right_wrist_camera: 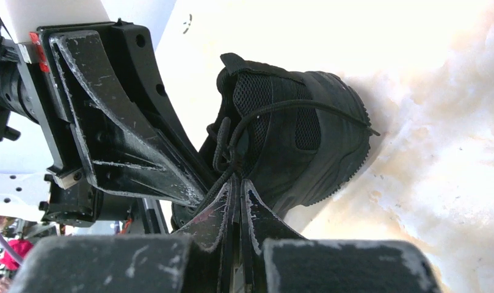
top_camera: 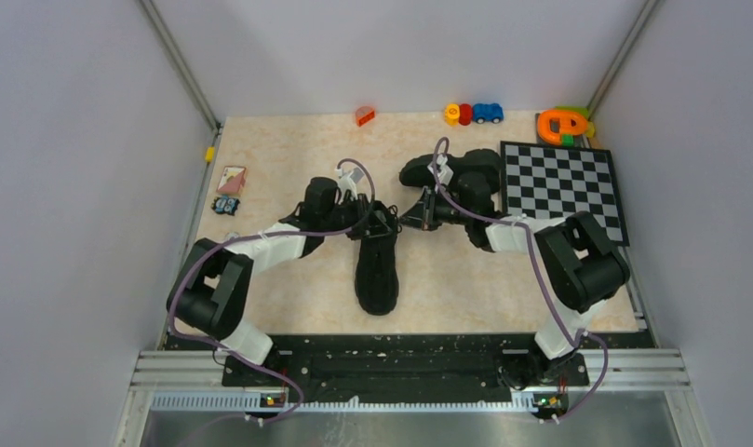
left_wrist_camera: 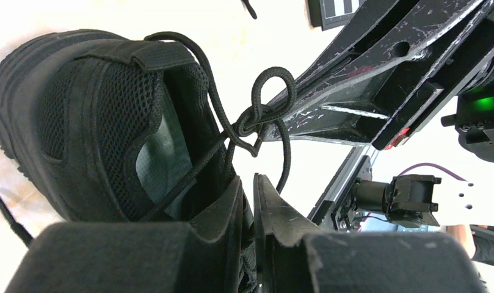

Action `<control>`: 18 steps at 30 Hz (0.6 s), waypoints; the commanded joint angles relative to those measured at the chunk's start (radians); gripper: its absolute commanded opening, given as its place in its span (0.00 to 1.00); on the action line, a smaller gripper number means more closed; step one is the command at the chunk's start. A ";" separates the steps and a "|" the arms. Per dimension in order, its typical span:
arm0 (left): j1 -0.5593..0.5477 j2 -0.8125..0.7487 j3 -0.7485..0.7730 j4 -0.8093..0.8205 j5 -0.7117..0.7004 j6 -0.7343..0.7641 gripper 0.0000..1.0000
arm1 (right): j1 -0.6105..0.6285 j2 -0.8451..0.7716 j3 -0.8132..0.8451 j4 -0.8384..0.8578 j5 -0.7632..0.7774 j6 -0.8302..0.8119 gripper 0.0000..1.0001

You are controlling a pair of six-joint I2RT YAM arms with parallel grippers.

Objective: Tie the shoes
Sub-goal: Cross the shoelace with the shoelace.

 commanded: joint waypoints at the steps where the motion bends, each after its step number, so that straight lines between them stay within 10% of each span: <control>1: -0.006 -0.057 0.007 -0.088 -0.005 0.040 0.15 | 0.009 -0.056 0.035 -0.030 0.023 -0.059 0.00; 18: -0.006 -0.218 0.194 -0.455 -0.225 0.215 0.21 | 0.044 -0.096 0.047 -0.069 0.032 -0.094 0.00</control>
